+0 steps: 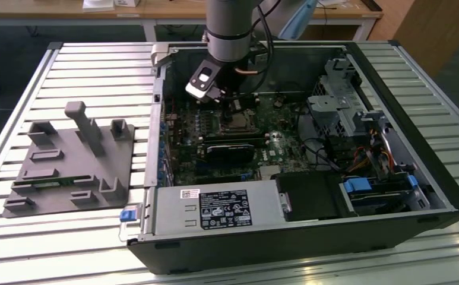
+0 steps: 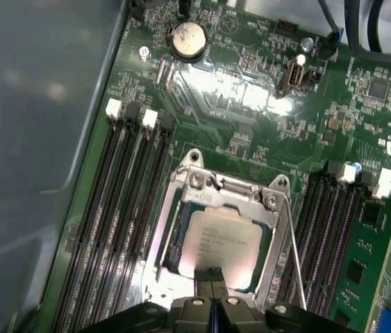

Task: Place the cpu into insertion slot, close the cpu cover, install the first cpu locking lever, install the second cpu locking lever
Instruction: 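Close the cpu cover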

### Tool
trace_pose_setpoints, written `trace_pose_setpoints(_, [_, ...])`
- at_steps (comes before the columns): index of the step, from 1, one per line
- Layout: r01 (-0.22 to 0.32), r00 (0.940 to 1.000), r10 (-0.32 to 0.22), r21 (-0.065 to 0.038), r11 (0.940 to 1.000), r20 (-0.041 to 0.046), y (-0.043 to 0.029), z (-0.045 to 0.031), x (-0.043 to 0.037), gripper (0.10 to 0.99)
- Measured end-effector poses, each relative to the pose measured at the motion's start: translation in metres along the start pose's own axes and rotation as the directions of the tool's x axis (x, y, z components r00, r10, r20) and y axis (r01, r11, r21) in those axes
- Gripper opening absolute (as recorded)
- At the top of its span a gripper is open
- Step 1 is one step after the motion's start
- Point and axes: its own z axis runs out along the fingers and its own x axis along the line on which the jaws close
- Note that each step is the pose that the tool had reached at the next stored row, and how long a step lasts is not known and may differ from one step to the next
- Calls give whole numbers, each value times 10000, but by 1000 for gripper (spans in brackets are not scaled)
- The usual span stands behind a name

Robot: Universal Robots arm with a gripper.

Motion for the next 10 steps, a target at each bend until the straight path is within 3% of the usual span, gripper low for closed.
trace_pose_setpoints(6, [1, 10000, -1, -5, 10000, -5, 58, 10, 4, 106])
trace_pose_setpoints(10, [1, 10000, -1, -14, 10000, -18, 68, -51, 10, 106])
